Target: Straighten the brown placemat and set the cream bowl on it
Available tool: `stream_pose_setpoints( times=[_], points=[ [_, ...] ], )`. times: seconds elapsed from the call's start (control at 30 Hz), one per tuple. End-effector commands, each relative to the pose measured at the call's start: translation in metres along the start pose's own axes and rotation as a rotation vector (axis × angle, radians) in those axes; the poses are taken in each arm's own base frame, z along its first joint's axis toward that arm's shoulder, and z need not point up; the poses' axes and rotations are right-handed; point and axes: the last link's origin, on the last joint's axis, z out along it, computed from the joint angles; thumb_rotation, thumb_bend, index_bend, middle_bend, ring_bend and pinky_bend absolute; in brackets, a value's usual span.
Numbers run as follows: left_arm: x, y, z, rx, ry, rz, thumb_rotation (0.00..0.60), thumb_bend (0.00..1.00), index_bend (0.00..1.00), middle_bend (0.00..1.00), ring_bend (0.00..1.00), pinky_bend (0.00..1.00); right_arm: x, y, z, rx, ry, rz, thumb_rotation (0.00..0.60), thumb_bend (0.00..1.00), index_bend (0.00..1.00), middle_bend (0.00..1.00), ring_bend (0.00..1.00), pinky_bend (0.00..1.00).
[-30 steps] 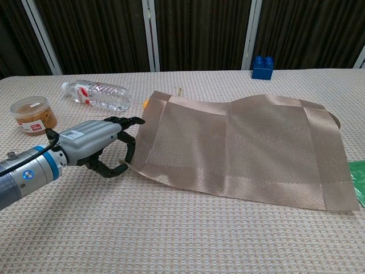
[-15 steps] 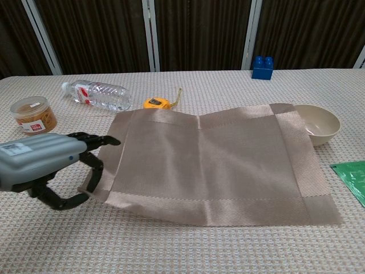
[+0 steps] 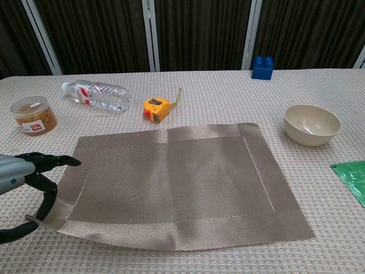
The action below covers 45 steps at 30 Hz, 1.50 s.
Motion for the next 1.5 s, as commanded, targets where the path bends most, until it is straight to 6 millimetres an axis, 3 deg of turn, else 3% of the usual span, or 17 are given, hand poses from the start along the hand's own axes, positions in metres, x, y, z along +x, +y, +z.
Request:
stream_pose_setpoints(
  times=[0.03,0.27,0.33,0.37,0.43,0.5,0.57,0.73,0.87,1.1,1.27,1.5],
  points=[
    [0.0,-0.002,0.0,0.003,0.0,0.004,0.6,0.5,0.72,0.0,0.0,0.0,0.0,0.0,0.0,0.0,0.0,0.001,0.6,0.0,0.0,0.0,0.0,0.0],
    [-0.001,-0.016,-0.003,0.035,0.007,0.049,0.6,0.5,0.71,0.0,0.0,0.0,0.001,0.0,0.0,0.001,0.002,0.002,0.6,0.0,0.0,0.0,0.0,0.0],
    [-0.001,-0.019,-0.003,0.046,0.012,0.058,0.6,0.47,0.69,0.0,0.0,0.0,0.001,0.0,0.0,0.002,0.002,0.002,0.6,0.0,0.0,0.0,0.0,0.0],
    [-0.002,-0.02,-0.004,0.049,0.011,0.058,0.6,0.4,0.65,0.0,0.0,0.0,0.001,0.0,0.0,0.003,0.003,0.002,0.6,0.0,0.0,0.0,0.0,0.0],
    [-0.005,-0.023,-0.006,0.05,-0.005,0.057,0.6,0.23,0.5,0.0,0.0,0.0,0.001,-0.001,-0.001,0.005,0.004,0.002,0.6,0.0,0.0,0.0,0.0,0.0],
    [-0.006,-0.023,-0.008,0.044,-0.016,0.054,0.6,0.04,0.16,0.0,0.0,0.0,0.002,-0.001,-0.001,0.006,0.004,0.003,0.6,0.0,0.0,0.0,0.0,0.0],
    [-0.006,-0.022,-0.011,0.035,-0.029,0.03,0.6,0.0,0.01,0.0,0.0,0.0,0.001,-0.002,-0.001,0.008,0.003,0.004,0.6,0.0,0.0,0.0,0.0,0.0],
    [0.011,-0.027,-0.026,0.022,-0.012,-0.048,0.6,0.0,0.0,0.0,0.0,0.0,-0.001,-0.001,-0.002,0.006,-0.016,-0.006,0.6,0.0,0.0,0.0,0.0,0.0],
    [0.039,-0.041,-0.05,0.066,0.083,-0.03,0.6,0.0,0.0,0.0,0.0,0.0,-0.008,0.0,-0.001,0.004,-0.052,-0.029,0.6,0.0,0.0,0.0,0.0,0.0],
    [0.079,-0.064,-0.071,0.191,0.314,-0.06,0.6,0.0,0.0,0.0,0.0,0.0,-0.029,-0.001,0.004,0.008,-0.145,-0.037,0.6,0.0,0.0,0.0,0.0,0.0],
    [0.093,-0.082,-0.078,0.326,0.457,-0.048,0.6,0.0,0.0,0.0,0.0,0.0,-0.054,-0.007,0.022,0.045,-0.245,-0.07,0.6,0.0,0.0,0.0,0.0,0.0],
    [0.093,-0.1,-0.078,0.414,0.507,-0.045,0.6,0.0,0.0,0.0,0.0,0.0,-0.087,-0.013,0.066,0.061,-0.381,-0.161,0.6,0.0,0.03,0.0,0.0,0.0]
  ],
)
